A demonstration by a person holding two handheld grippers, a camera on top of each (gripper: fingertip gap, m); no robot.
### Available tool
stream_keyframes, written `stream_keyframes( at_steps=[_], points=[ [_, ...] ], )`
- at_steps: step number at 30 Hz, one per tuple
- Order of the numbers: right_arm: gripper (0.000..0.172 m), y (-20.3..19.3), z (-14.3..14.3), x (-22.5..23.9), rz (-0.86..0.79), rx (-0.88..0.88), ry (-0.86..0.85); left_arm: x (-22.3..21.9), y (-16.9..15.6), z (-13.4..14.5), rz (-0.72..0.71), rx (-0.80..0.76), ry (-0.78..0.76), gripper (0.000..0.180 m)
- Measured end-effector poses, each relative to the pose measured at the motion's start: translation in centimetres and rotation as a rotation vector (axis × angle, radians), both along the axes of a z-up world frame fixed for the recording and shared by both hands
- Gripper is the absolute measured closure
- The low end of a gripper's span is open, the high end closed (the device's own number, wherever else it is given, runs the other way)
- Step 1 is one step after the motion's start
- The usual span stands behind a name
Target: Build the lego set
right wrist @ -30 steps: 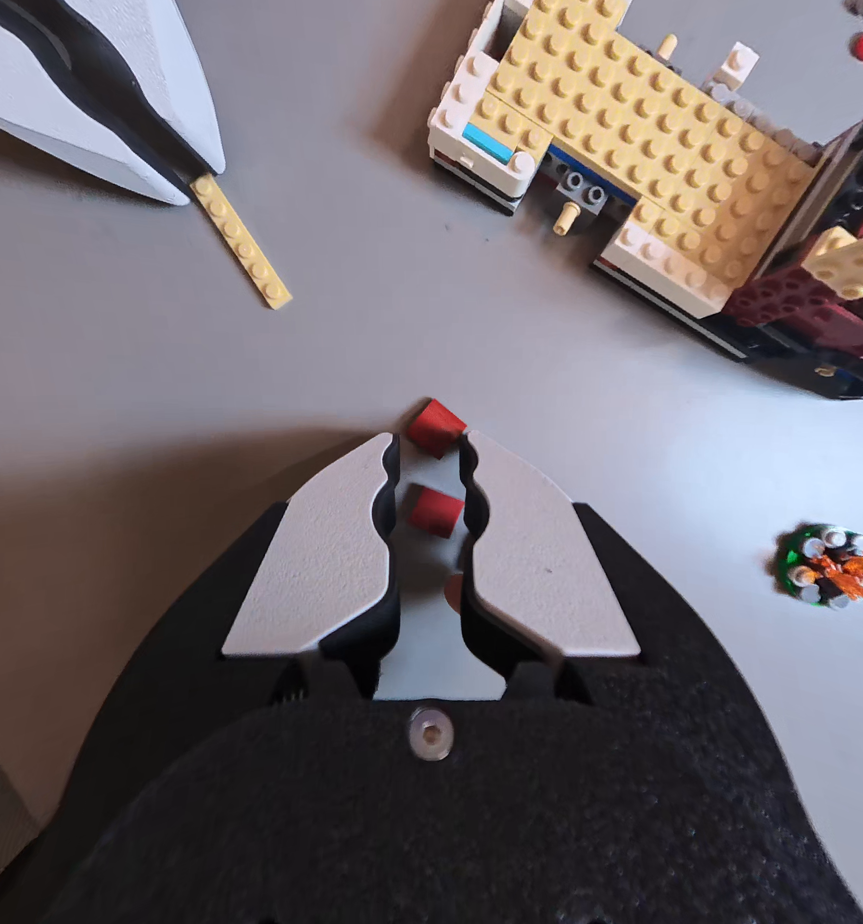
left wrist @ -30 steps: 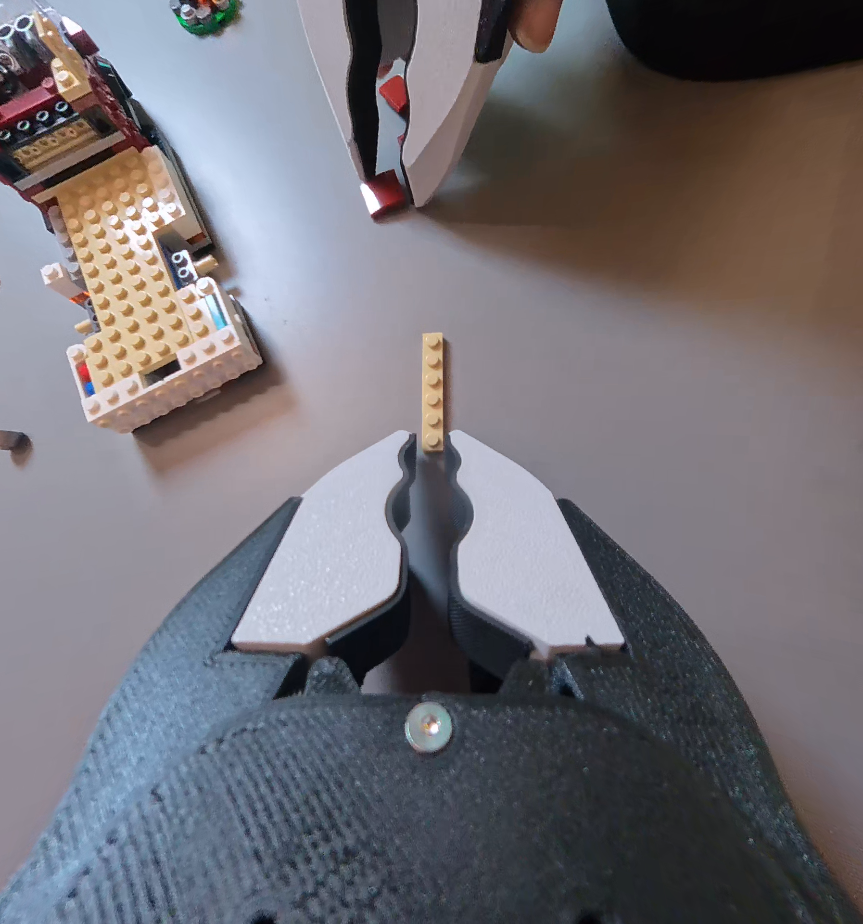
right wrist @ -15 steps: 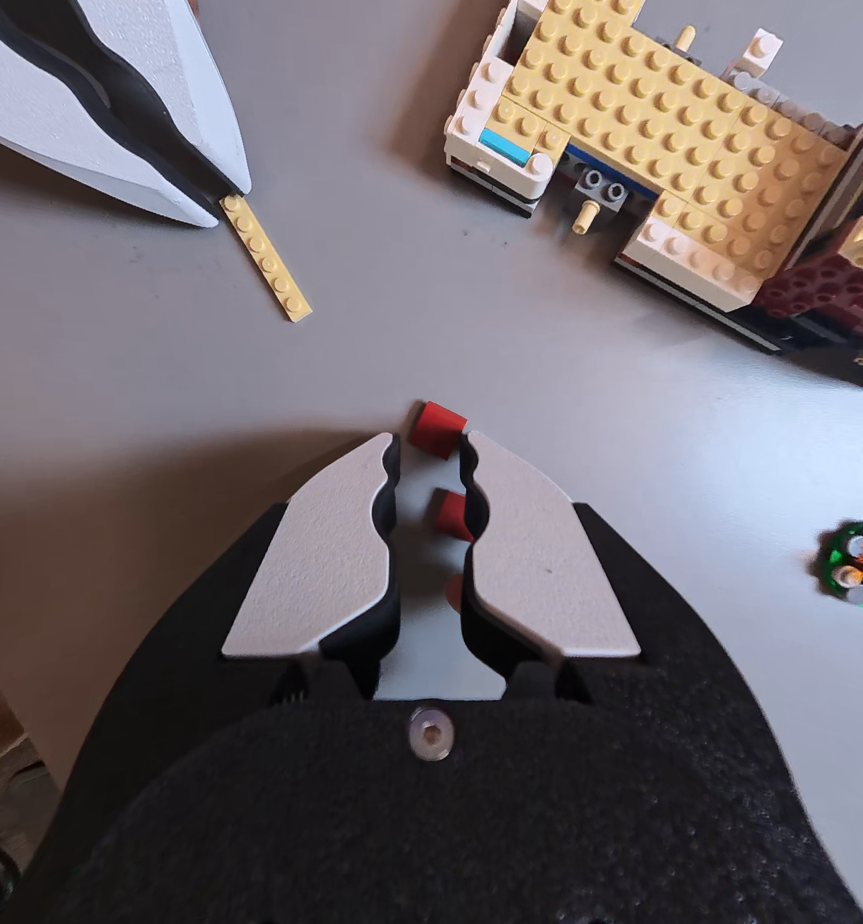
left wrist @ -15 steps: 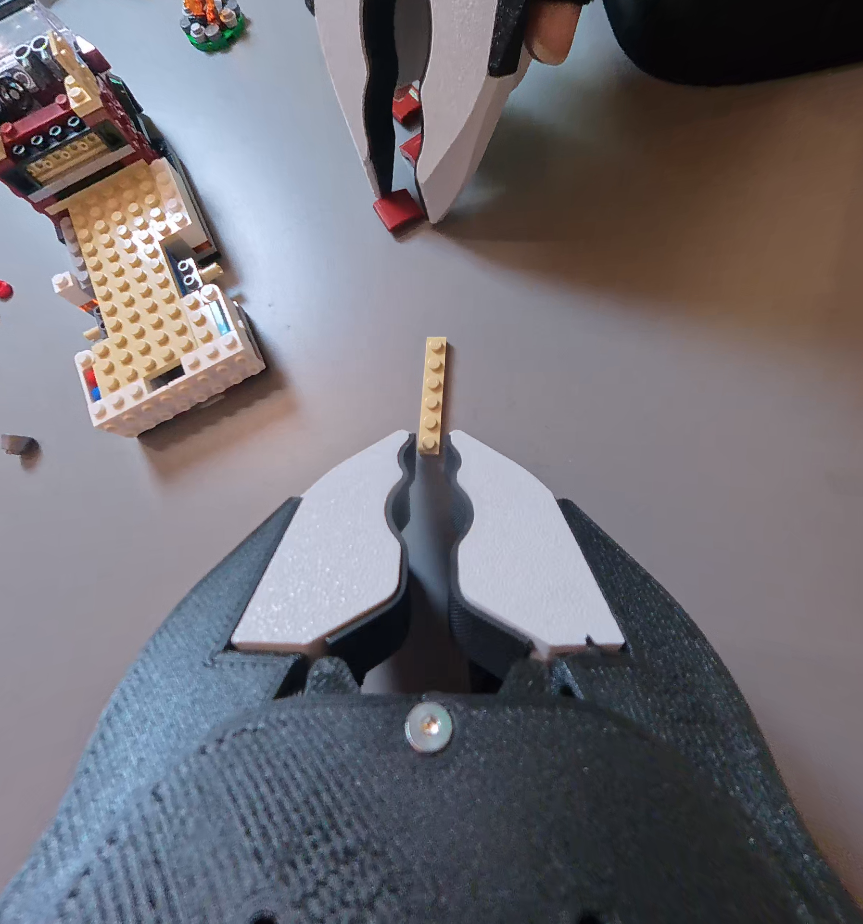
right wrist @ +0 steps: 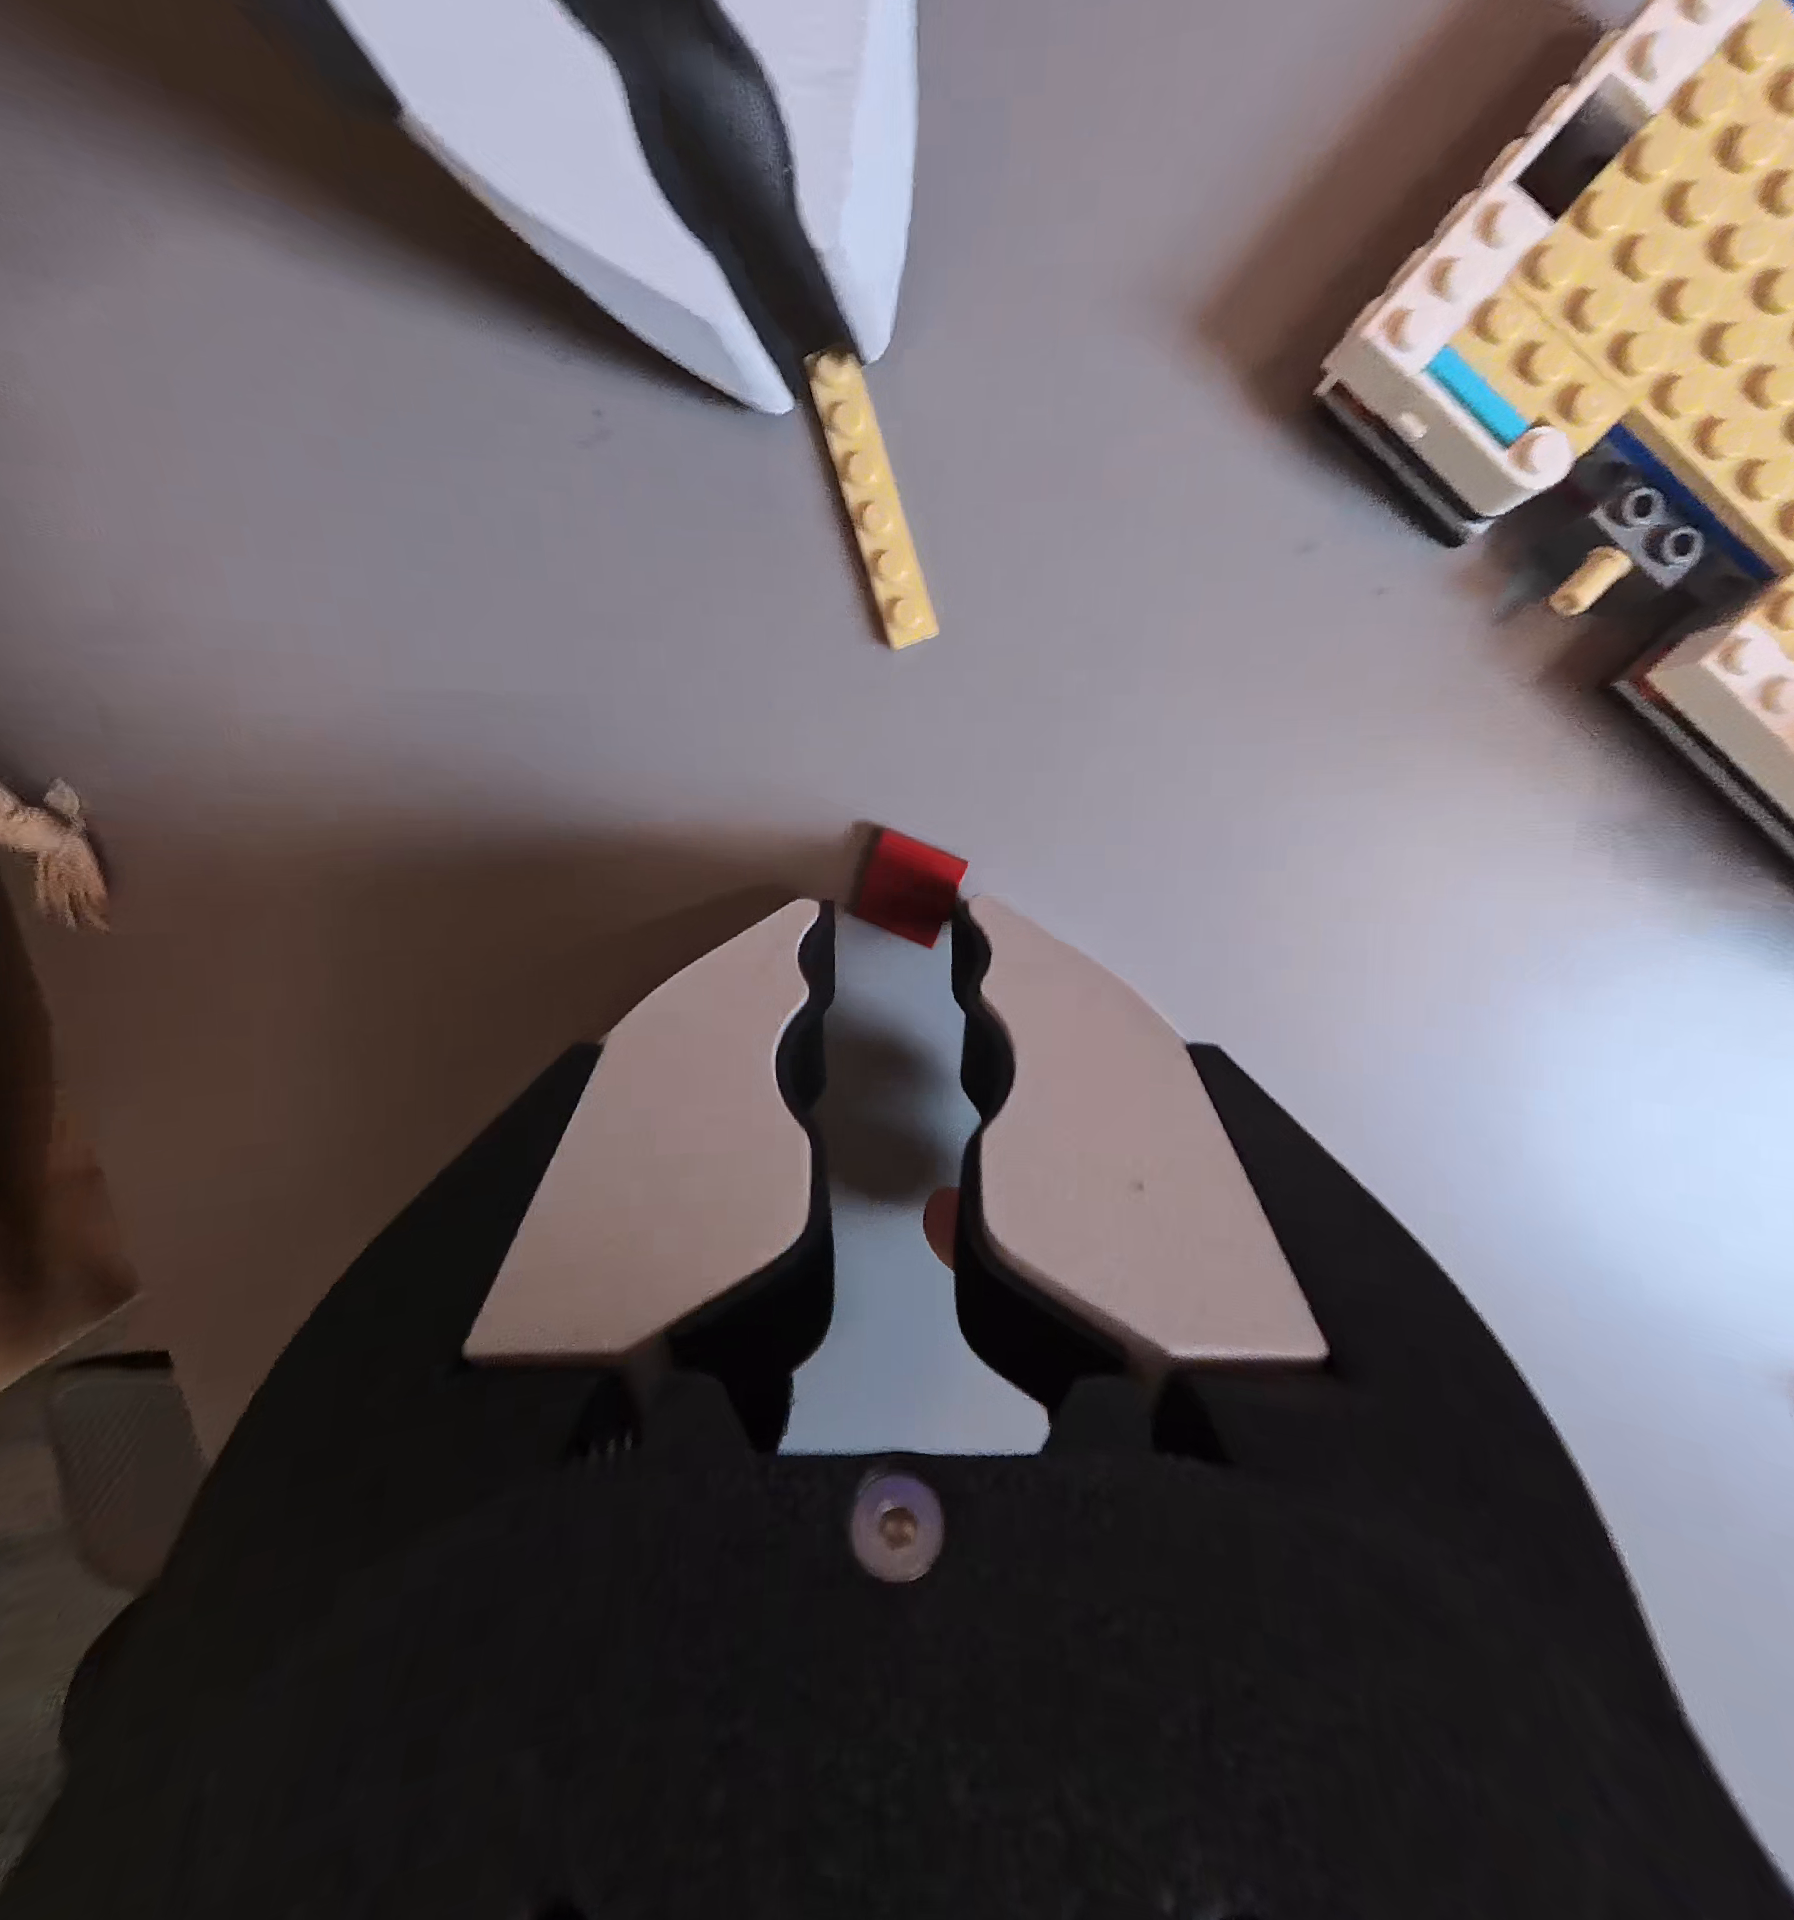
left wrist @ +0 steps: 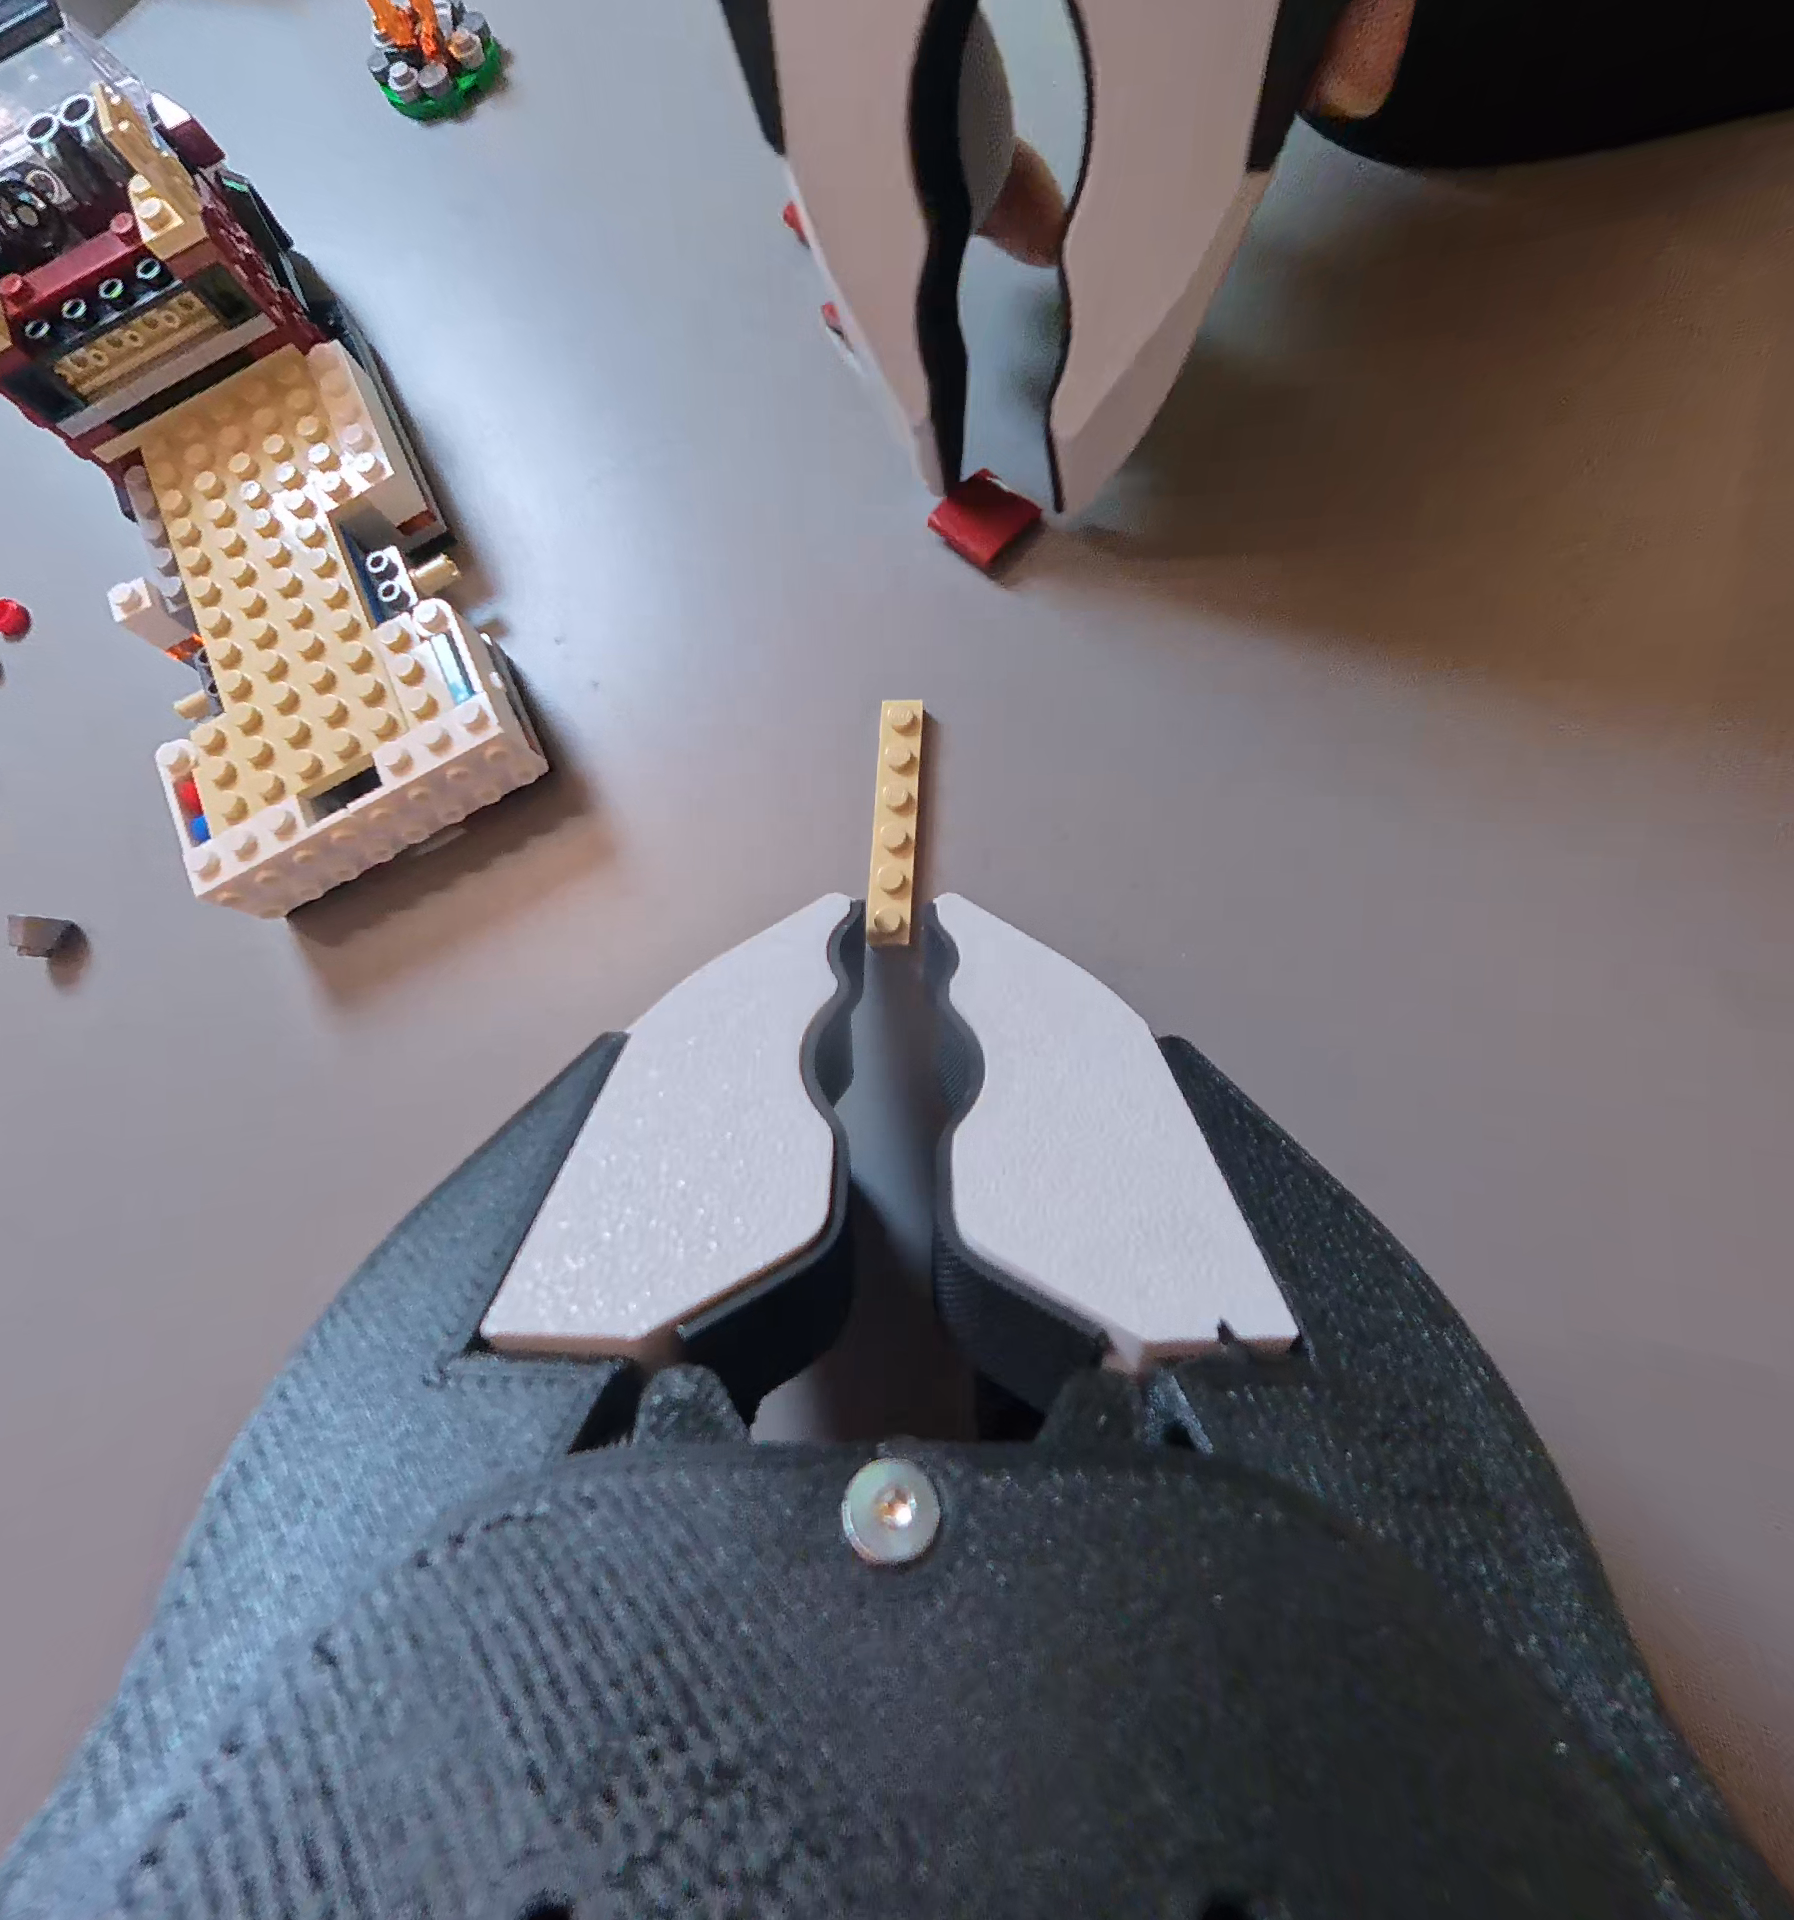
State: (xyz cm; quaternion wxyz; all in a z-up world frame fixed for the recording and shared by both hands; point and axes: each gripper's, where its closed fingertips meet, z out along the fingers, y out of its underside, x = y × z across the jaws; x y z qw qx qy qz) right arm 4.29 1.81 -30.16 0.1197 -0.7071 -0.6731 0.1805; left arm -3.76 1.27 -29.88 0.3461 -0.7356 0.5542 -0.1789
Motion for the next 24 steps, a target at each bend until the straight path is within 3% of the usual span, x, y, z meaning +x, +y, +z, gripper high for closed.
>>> stream_keyframes(
  at_steps=[10, 24],
  points=[
    [0.149, -0.6, 0.7, 1.0, -0.18, 0.006, 0.036, 0.0, 0.3, 0.0, 0.008, 0.026, 0.012, 0.172],
    [0.153, 0.0, -0.1, -1.0, -0.108, 0.038, 0.024, 0.0, 0.2, -0.1, 0.002, 0.036, 0.018, 0.172]
  ],
)
